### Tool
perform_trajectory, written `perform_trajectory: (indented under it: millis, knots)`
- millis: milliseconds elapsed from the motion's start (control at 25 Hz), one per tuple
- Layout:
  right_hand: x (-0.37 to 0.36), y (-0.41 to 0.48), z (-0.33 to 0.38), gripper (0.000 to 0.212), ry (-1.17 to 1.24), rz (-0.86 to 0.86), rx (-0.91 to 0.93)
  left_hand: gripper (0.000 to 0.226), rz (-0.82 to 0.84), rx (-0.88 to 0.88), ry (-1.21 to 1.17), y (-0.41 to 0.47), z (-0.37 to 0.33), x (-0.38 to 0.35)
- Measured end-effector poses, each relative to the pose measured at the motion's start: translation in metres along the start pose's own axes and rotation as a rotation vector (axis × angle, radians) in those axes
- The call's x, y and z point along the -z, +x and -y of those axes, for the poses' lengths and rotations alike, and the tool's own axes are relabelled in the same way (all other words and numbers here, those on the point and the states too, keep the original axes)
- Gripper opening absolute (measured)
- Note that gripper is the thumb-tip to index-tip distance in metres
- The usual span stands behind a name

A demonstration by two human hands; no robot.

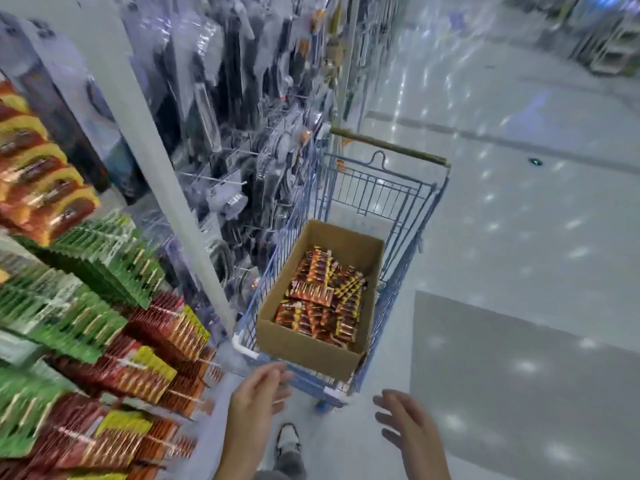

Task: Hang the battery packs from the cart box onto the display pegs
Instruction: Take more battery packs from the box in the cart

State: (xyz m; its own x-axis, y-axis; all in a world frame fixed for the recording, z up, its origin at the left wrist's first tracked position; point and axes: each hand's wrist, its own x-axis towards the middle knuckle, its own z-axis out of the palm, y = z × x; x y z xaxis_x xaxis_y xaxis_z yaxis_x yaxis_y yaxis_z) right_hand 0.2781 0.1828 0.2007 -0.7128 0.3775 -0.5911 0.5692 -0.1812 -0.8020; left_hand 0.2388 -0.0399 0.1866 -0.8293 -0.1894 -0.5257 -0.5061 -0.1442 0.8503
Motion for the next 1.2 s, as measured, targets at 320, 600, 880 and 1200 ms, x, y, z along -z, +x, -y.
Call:
perform_trajectory:
  millis: [320, 600, 880, 1200]
  knots:
    - [-0.026, 0.091, 0.076, 0.013, -0.07, -0.011, -0.002, 0.014, -0.052, -0.001, 0.12, 0.126, -0.045, -0.049]
    - [-0.052, 0.183, 0.093, 0.012, -0.158, 0.141, -0.162, 0.042, -0.071, 0.38, 0.46, 0.29, -0.001, -0.103]
    - [-0.06, 0.273, 0.096, 0.023, -0.256, 0.22, -0.211, 0.078, -0.077, 0.527, 0.94, 0.404, 0.101, -0.114]
    - [-0.068, 0.331, 0.089, 0.013, -0.34, 0.25, -0.279, 0.087, -0.245, 0.573, 1.182, 0.435, 0.152, -0.117]
